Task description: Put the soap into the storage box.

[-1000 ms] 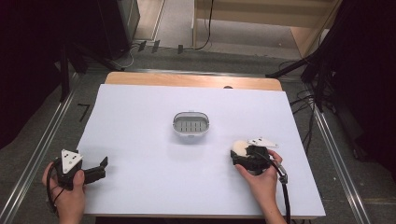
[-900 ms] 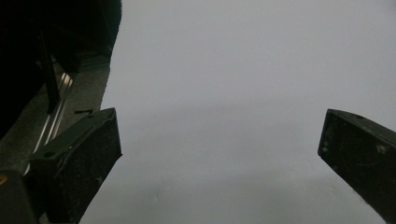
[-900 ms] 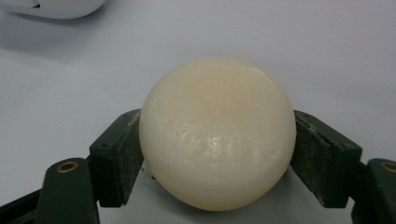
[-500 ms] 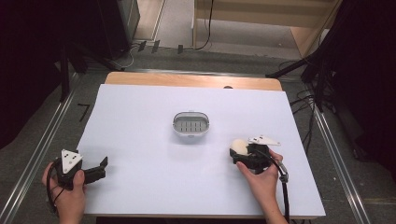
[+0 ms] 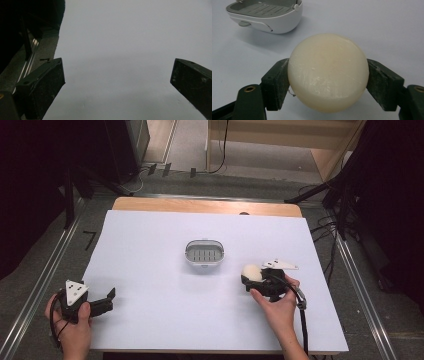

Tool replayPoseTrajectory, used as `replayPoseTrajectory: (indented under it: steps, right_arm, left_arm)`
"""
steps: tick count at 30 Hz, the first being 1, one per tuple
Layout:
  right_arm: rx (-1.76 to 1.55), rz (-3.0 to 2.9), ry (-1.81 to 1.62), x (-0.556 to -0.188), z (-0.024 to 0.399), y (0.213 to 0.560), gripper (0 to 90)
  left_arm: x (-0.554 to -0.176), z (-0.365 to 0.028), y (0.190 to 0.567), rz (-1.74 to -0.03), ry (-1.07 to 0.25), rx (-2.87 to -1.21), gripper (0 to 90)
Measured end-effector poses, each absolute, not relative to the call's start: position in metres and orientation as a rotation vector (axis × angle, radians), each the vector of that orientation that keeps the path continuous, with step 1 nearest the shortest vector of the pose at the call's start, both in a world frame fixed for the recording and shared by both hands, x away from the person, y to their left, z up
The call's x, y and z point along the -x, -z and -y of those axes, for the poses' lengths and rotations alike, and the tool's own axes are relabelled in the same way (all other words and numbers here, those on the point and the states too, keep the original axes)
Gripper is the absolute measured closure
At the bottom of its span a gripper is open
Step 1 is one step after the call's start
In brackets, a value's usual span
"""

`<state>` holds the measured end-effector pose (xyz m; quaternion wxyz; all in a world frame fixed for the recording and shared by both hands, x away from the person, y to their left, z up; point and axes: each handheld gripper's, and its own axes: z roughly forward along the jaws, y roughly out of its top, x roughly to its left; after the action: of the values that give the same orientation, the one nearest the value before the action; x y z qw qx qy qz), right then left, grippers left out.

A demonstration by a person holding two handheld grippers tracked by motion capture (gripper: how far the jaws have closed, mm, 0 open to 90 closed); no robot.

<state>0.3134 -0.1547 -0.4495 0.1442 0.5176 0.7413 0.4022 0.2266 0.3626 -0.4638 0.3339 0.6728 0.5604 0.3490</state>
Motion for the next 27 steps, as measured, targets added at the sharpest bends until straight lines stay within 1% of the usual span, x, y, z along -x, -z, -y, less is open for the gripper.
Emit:
replayPoseTrajectory:
  steps: [9, 27]
  right_arm:
    - [-1.46, -2.138, -1.161, -0.319, 0.145, 0.437, 25.4]
    - [-1.413, -2.141, -1.21, -0.328, 0.122, 0.423, 25.3]
  left_arm:
    - [-0.227, -0.362, 0.464, -1.463, -0.912, -1.758, 0.0]
    - [-0.226, -0.363, 0.464, -1.462, -0.912, -1.757, 0.0]
